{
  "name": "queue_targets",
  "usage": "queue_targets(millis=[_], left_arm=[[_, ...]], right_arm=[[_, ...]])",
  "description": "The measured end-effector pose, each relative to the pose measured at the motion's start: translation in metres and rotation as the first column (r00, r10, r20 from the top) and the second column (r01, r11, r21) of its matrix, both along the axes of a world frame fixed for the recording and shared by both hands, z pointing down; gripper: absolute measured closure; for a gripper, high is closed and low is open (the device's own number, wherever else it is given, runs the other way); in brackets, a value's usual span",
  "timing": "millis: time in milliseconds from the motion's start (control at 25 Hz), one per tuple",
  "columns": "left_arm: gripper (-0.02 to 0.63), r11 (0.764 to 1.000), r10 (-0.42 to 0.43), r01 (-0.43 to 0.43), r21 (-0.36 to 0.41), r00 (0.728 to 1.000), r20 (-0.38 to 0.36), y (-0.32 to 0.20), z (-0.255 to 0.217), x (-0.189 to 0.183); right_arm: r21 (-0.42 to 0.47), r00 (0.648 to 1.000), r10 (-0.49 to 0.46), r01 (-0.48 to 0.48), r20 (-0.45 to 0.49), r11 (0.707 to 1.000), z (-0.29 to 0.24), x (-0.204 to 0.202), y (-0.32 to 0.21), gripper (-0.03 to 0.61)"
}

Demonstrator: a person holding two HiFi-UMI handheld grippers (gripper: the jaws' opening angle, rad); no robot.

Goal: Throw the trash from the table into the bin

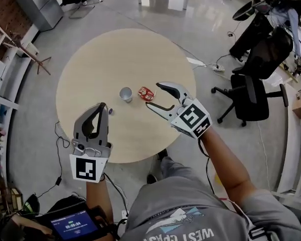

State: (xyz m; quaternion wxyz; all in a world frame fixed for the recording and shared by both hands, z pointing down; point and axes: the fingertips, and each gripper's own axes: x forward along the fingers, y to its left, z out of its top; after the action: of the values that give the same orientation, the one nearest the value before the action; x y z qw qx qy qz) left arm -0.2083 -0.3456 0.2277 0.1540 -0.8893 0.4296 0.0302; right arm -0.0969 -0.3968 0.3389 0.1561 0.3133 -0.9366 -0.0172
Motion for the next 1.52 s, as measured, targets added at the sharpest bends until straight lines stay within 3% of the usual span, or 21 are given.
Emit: queue_targets(millis=[120, 320, 640, 840, 1200, 1400, 1520], left_arm=[[0.571, 0.997, -0.035, 0.035, -0.064, 0.999, 0.003, -0.033, 0.027, -0.008], [0.571, 0.984, -0.09, 0.093, -0.155, 0.996, 0.023, -0.071, 0.067, -0.021], [0.571, 0.96, -0.125, 0.124, -0.251, 0.992, 0.011, -0.123, 0.131, -0.036], [0.571, 0.947, -0.131, 0.123, -0.296, 0.991, -0.008, -0.135, 0.15, -0.037], [0.571, 0.949, -0.118, 0.106, -0.298, 0.993, -0.022, -0.122, 0.147, -0.037], [0.571, 0.946, -0.129, 0.116, -0.304, 0.991, -0.024, -0.11, 0.153, -0.043], [0.571, 0.95, -0.128, 0.116, -0.291, 0.991, -0.025, -0.101, 0.146, -0.047]], right_arm=[[-0.149, 0.996, -0.039, 0.026, -0.086, 0.989, 0.081, -0.016, -0.054, 0.275], [-0.344, 0.975, -0.083, 0.007, -0.207, 0.939, 0.206, -0.031, -0.112, 0.268], [-0.507, 0.9, -0.163, -0.071, -0.403, 0.859, 0.332, -0.037, -0.168, 0.268], [-0.537, 0.853, -0.18, -0.132, -0.49, 0.833, 0.363, -0.032, -0.174, 0.268], [-0.539, 0.883, -0.105, -0.18, -0.456, 0.823, 0.371, -0.024, -0.168, 0.268], [-0.519, 0.906, -0.054, -0.191, -0.42, 0.833, 0.376, -0.02, -0.17, 0.268], [-0.435, 0.924, 0.009, -0.189, -0.382, 0.88, 0.349, -0.018, -0.17, 0.268]])
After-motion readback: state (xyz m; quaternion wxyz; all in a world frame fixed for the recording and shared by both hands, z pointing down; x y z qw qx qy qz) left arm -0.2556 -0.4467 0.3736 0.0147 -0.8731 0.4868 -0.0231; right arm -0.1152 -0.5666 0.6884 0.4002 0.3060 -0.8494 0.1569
